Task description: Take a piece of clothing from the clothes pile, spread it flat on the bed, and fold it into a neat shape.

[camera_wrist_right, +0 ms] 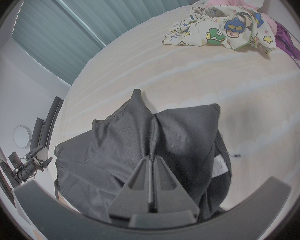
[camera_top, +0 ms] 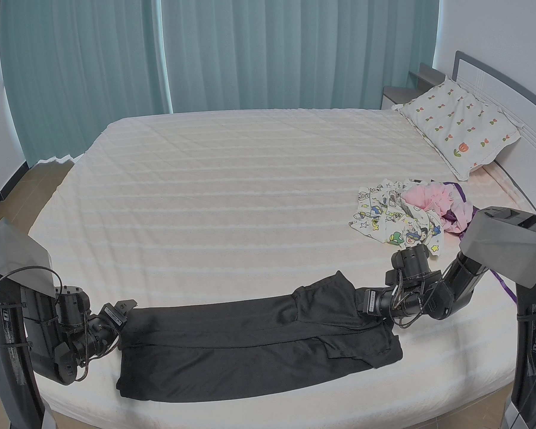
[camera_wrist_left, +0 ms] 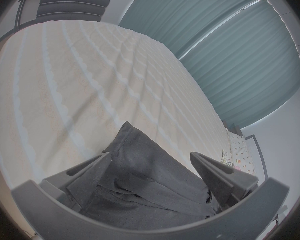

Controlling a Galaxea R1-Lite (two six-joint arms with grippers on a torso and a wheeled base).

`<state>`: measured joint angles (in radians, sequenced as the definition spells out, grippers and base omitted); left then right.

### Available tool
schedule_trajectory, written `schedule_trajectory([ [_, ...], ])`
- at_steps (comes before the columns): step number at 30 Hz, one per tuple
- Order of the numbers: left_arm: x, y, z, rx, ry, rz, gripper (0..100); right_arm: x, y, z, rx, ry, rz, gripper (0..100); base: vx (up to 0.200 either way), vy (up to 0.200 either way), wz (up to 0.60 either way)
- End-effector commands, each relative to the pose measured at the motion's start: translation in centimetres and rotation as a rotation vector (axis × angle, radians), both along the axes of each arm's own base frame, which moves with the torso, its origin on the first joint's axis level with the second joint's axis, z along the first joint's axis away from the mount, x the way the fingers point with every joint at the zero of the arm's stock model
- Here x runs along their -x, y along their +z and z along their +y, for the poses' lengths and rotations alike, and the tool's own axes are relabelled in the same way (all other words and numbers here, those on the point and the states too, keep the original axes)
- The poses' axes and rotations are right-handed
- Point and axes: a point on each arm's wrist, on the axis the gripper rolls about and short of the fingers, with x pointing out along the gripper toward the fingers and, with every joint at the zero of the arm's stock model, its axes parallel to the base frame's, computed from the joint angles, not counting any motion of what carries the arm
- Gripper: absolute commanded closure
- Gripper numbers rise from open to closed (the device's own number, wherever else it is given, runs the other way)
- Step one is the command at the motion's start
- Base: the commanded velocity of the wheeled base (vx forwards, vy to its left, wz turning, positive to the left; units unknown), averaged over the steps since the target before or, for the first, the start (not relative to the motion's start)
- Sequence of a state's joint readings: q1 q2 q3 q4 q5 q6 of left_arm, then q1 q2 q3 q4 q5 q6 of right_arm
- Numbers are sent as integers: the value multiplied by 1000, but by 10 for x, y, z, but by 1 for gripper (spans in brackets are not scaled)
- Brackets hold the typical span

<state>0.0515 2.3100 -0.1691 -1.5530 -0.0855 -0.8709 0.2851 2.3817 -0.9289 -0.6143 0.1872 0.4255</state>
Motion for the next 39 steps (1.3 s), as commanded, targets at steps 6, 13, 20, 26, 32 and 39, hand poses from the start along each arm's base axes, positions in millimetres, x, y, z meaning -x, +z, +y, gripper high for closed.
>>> schedule_trajectory([
  [6, 0, 0, 0, -1, 0, -11, 0, 23, 16, -9, 24, 16, 4, 100, 0, 0, 0],
  [13, 2, -1, 0, -1, -2, 1, 0, 43, 22, -11, 37, 35, 26, 100, 0, 0, 0],
  [20, 5, -1, -1, 1, -5, 12, 0, 52, 14, -14, 55, 44, 59, 100, 0, 0, 0],
  [26, 5, -1, -1, 1, -5, 15, 0, 52, 13, -13, 60, 42, 66, 0, 0, 0, 0],
  [32, 6, -2, -1, 3, -7, 16, 0, 47, 33, -16, 21, 12, -6, 0, 0, 0, 0],
  [39, 6, -2, -2, 4, -11, 19, 0, 27, 33, -10, -67, -68, -35, 0, 0, 0, 0],
])
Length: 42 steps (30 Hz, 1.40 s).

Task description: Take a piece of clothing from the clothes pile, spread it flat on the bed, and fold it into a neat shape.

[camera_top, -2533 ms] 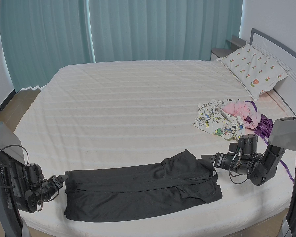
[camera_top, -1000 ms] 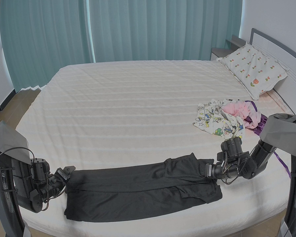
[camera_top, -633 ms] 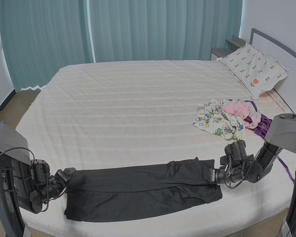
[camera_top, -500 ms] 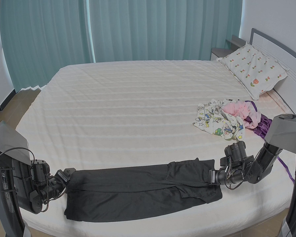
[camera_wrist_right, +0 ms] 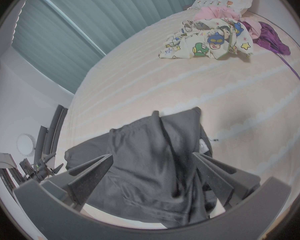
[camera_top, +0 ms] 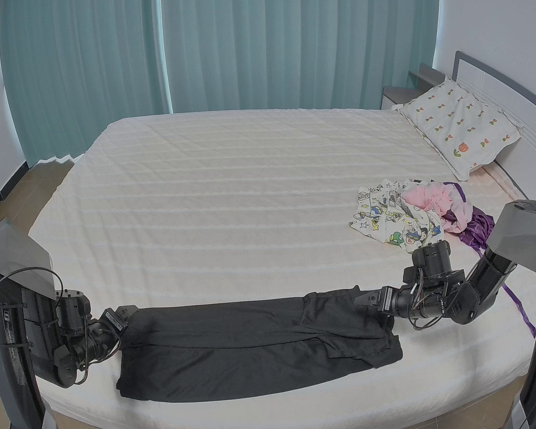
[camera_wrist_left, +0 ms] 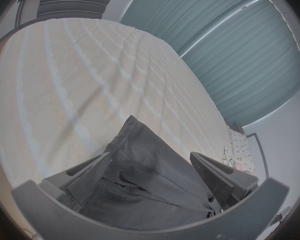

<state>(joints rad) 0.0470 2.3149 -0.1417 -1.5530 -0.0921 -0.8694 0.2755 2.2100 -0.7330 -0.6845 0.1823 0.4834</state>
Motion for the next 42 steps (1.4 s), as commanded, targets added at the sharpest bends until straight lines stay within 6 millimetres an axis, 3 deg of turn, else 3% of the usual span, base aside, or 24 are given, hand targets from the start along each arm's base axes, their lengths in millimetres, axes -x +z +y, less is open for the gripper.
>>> schedule_trajectory([
  [1, 0, 1, 0, 0, 1, -13, 0, -16, -9, 8, -26, -15, -5, 0, 0, 0, 0],
  [4, 0, 1, 0, 0, 1, -11, 0, -23, -25, 12, -22, -9, 17, 0, 0, 0, 0],
  [7, -1, 0, 0, 0, 1, -11, 0, -29, -28, 14, -30, -12, 18, 0, 0, 0, 0],
  [8, -2, -1, 0, -1, 1, -10, 0, -33, -31, 17, -33, -10, 19, 100, 0, 0, 0],
  [14, -3, -2, 0, -2, 2, -8, 0, -39, -50, 25, -8, 6, 46, 100, 0, 0, 0],
  [19, -3, -2, 0, -2, 2, -8, 0, -42, -46, 22, -12, -16, 25, 100, 0, 0, 0],
  [24, -1, -4, -4, -1, -10, 4, 0, -39, -23, 14, -22, -55, -12, 100, 0, 0, 0],
  [31, -1, -4, -4, -2, -14, 3, 0, -37, -28, 12, -22, -71, 4, 100, 0, 0, 0],
  [32, -1, -4, -4, -1, -13, 3, 0, -37, -29, 12, -21, -69, 7, 0, 0, 0, 0],
  [37, -3, -4, -4, -4, -10, -5, 0, -34, -26, 12, -20, -67, 7, 0, 0, 0, 0],
  [42, -13, 6, 0, -35, 23, -72, 0, -29, -9, 6, -14, -104, -37, 0, 0, 0, 0],
])
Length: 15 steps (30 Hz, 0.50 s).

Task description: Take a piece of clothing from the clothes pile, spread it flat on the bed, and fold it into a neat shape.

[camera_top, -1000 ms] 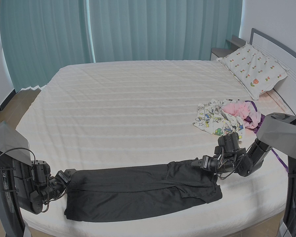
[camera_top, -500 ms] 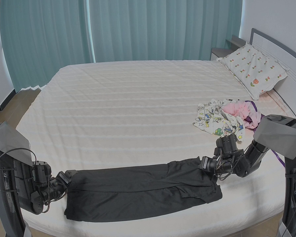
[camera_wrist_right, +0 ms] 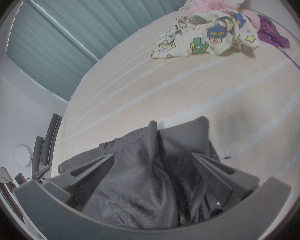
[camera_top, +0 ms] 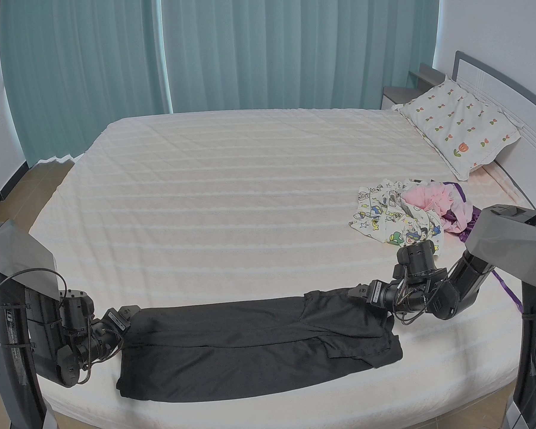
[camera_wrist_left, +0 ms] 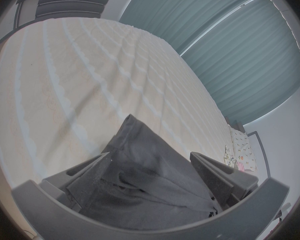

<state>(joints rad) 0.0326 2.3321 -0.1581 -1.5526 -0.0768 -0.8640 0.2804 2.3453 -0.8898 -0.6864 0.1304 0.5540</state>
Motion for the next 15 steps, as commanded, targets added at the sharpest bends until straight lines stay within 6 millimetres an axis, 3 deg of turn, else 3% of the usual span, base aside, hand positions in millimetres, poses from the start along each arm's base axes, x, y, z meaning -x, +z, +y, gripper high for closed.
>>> schedule_trajectory([
  [1, -11, 10, 3, -26, 34, -81, 0, 6, 14, -6, 4, -28, -28, 0, 0, 0, 0],
  [6, -32, 18, 7, -113, 43, -166, 0, 11, 26, -6, -103, -176, -43, 0, 0, 0, 0],
  [11, -53, 18, 14, -177, 31, -196, 0, 20, 19, -11, -151, -262, 15, 0, 0, 0, 0],
  [15, -53, 8, 19, -196, 14, -141, 0, 21, 10, -15, -161, -292, 32, 0, 0, 0, 0],
])
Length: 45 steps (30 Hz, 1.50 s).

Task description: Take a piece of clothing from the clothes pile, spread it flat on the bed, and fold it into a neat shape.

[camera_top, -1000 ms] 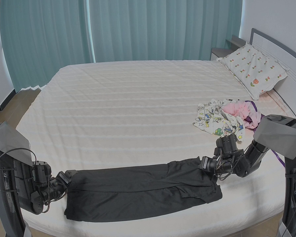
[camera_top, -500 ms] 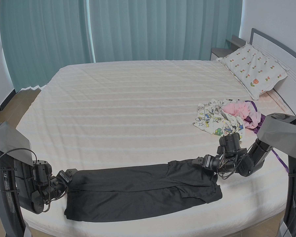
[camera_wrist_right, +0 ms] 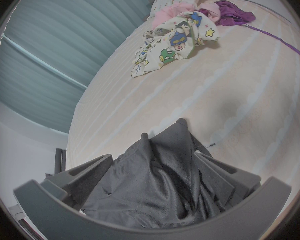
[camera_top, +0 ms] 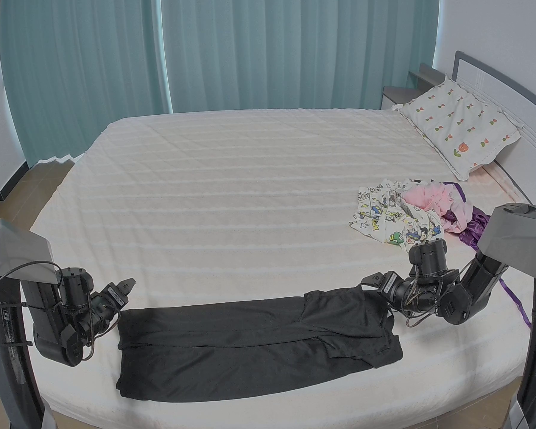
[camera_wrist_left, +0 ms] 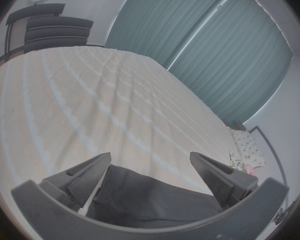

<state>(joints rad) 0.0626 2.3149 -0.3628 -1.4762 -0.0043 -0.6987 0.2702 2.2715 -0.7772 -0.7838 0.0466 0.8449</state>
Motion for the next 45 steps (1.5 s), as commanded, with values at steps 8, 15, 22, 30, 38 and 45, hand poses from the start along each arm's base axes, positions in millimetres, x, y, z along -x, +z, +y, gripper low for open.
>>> schedule_trajectory([
  [8, -2, -37, 13, -46, -47, 110, 0, 8, -20, -11, -11, -31, 5, 0, 0, 0, 0],
  [15, 5, -37, 9, -18, -95, 126, 0, 7, -22, -12, -13, -35, 7, 0, 0, 0, 0],
  [22, 1, -41, 10, -28, -94, 126, 100, 8, -22, -10, -10, -30, 6, 0, 0, 0, 0],
  [30, -2, -43, 16, -20, -45, 108, 100, 5, -21, -13, -10, -37, -2, 0, 0, 0, 0],
  [38, -6, -40, 17, 27, 47, 39, 100, -4, -25, -21, 17, -39, -21, 0, 0, 0, 0],
  [45, -6, -43, 17, 28, 47, 47, 100, -21, -31, -21, 5, -34, -41, 0, 0, 0, 0],
])
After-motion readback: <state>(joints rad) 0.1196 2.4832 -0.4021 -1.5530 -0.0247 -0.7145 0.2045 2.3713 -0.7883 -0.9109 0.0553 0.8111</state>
